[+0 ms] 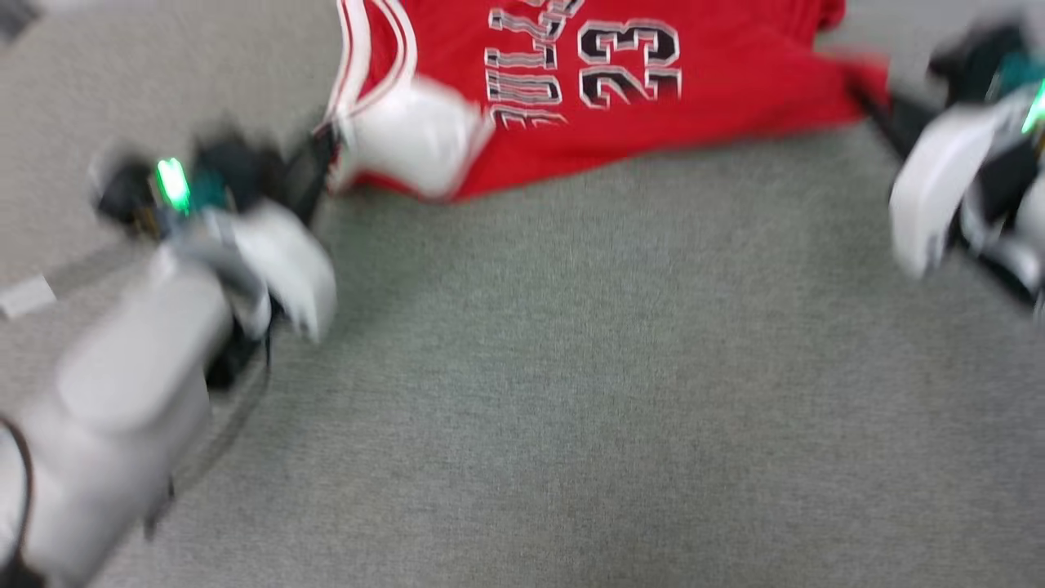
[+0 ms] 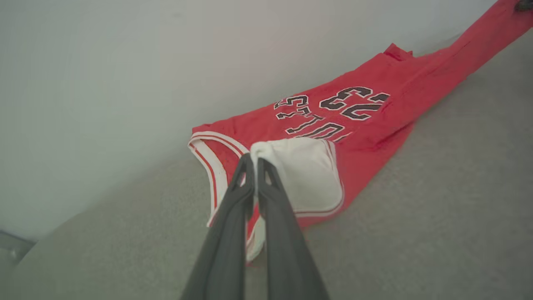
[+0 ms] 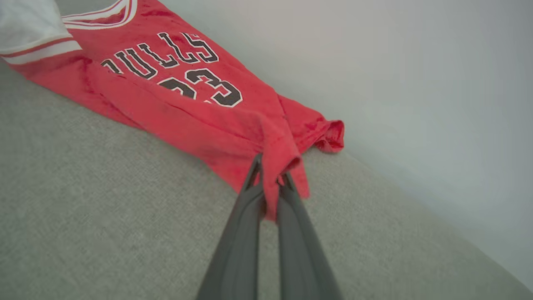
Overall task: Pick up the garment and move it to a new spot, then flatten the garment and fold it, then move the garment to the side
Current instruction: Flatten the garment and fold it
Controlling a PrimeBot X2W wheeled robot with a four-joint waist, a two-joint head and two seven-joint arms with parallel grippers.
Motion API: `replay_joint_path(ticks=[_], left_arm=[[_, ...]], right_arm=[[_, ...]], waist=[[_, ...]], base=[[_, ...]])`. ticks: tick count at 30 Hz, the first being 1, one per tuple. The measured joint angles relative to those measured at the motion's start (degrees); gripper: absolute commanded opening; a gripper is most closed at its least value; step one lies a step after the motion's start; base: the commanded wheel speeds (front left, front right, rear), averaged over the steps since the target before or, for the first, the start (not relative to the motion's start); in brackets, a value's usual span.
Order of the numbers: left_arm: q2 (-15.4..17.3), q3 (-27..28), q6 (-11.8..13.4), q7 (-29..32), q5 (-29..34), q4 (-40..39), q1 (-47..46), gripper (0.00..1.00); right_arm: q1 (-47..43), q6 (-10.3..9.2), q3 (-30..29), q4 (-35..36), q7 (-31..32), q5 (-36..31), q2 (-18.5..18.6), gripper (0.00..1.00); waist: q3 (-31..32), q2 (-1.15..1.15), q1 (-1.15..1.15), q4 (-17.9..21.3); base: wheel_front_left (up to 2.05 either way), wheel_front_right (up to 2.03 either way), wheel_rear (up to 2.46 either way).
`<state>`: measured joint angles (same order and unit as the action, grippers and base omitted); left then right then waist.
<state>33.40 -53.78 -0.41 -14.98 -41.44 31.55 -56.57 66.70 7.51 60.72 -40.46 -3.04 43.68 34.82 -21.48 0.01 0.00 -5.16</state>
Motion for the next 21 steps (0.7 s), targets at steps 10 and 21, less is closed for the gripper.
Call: replay_joint_path(ticks=[10,21], left_arm=[[5.5,-4.5,3.9,2.1,-5.2,-10.2,22.7,0.00],[14.4,-7.5,10.0,6.0,-12.2,-22.5,42.0,0.00]], right_arm=[[-19.1,0.00,2.9,5.6,-1.0,2.9,4.2,0.00],[-38.2,0.00,1.6,12.9,0.5,5.5,10.5,0.00]], waist=[[9.7,0.00,-0.01,-0.3],[20.2,0.00,-0.02,-0.7]], base=[[0.00,0.00,0.00],[0.00,0.00,0.00]])
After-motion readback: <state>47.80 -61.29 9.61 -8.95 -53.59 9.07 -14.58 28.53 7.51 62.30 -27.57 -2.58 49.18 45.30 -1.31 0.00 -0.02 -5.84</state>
